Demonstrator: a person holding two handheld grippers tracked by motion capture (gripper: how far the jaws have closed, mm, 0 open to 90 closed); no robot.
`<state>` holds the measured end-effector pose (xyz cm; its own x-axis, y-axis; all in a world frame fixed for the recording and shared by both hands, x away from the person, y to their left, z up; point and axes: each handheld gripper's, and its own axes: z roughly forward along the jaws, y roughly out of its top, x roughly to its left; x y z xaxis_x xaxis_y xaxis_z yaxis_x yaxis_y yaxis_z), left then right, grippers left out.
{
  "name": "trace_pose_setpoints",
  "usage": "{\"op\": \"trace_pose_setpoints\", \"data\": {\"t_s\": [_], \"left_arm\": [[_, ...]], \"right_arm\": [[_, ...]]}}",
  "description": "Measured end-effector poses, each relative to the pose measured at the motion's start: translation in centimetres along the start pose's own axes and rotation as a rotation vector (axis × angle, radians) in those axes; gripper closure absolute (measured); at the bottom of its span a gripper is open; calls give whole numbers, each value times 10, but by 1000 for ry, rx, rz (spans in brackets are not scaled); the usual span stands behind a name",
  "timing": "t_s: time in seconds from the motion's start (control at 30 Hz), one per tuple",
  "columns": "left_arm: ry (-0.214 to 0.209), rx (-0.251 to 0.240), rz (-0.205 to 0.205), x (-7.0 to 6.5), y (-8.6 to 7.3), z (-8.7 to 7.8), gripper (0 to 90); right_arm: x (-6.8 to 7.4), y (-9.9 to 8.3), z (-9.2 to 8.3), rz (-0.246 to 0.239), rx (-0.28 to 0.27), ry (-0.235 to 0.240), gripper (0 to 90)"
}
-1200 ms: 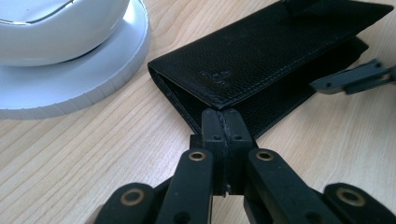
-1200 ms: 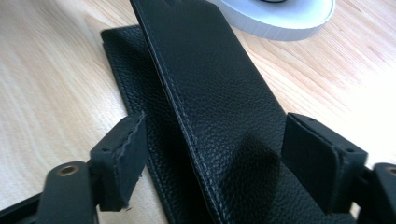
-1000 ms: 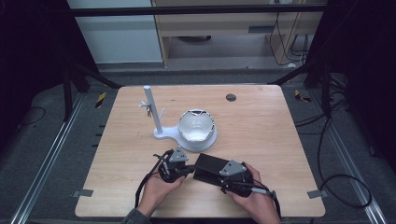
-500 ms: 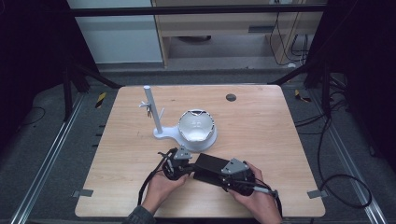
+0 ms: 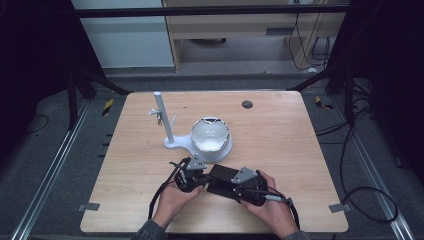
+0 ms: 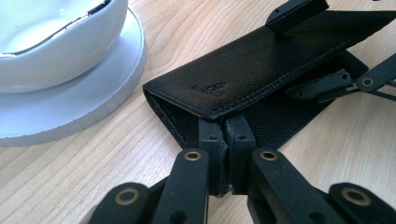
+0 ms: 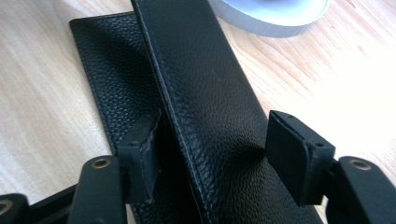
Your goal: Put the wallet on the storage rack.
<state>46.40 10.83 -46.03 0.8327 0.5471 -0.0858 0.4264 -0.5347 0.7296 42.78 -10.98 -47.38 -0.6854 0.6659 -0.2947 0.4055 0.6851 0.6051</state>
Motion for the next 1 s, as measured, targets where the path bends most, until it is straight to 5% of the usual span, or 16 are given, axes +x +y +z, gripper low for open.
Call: {"op": "trace_pose_setpoints", "data": {"t_s": [0.37, 0.57, 0.63, 0.67, 0.7, 0.73, 1.0], "left_arm": [[-14, -11, 1, -2, 5, 1, 870], [-17, -9, -3, -4, 5, -1, 833], [6, -12, -6, -6, 4, -4, 736], [27, -18, -18, -7, 3, -6, 552], [37, -24, -27, -6, 3, -8, 552], [40, -35, -35, -6, 2, -10, 414], [47, -66, -20, 0, 2, -21, 155]], "right_arm": [[0, 0, 6, -20, 5, -34, 451], [-2, 2, 8, -45, 5, -68, 612], [-3, 2, 7, -66, 5, -80, 680], [-3, 1, 5, -98, -7, -91, 734], [-3, 1, 5, -98, -7, -91, 734], [-4, 0, 3, -116, -16, -102, 767], [-10, -7, -11, -142, -74, -116, 825]]}}
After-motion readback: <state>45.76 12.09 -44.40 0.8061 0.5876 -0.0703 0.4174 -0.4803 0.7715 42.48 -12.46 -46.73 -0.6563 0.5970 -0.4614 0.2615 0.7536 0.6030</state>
